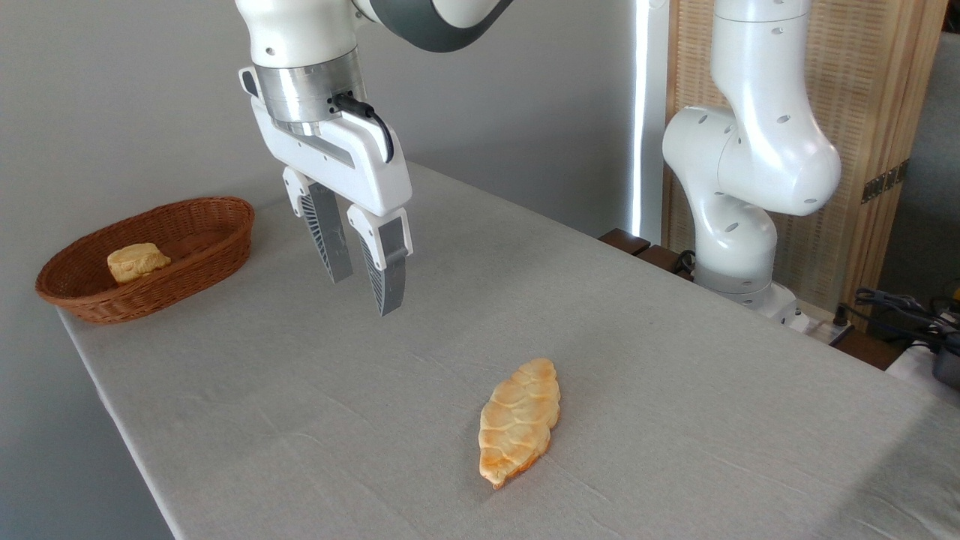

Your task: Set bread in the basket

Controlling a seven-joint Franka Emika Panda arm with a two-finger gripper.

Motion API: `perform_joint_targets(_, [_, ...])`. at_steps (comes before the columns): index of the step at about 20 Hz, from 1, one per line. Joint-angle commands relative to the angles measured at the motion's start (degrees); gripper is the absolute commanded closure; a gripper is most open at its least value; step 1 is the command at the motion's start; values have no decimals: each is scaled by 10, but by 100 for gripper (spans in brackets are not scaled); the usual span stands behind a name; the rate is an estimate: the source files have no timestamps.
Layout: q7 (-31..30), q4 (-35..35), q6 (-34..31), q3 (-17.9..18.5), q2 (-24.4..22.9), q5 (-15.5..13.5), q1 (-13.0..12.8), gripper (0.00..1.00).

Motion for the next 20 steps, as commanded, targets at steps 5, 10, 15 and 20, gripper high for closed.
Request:
perform_joint_targets(5, [-5, -11, -14, 9, -11, -2, -1, 0])
perform_joint_targets(10, [-3, -93, -1, 42, -37, -2, 4, 0])
perform_joint_targets(15, [0, -172, 54, 78, -50, 7, 4, 0])
perform_joint_targets(20, [1, -226, 121, 96, -53, 28, 6, 0])
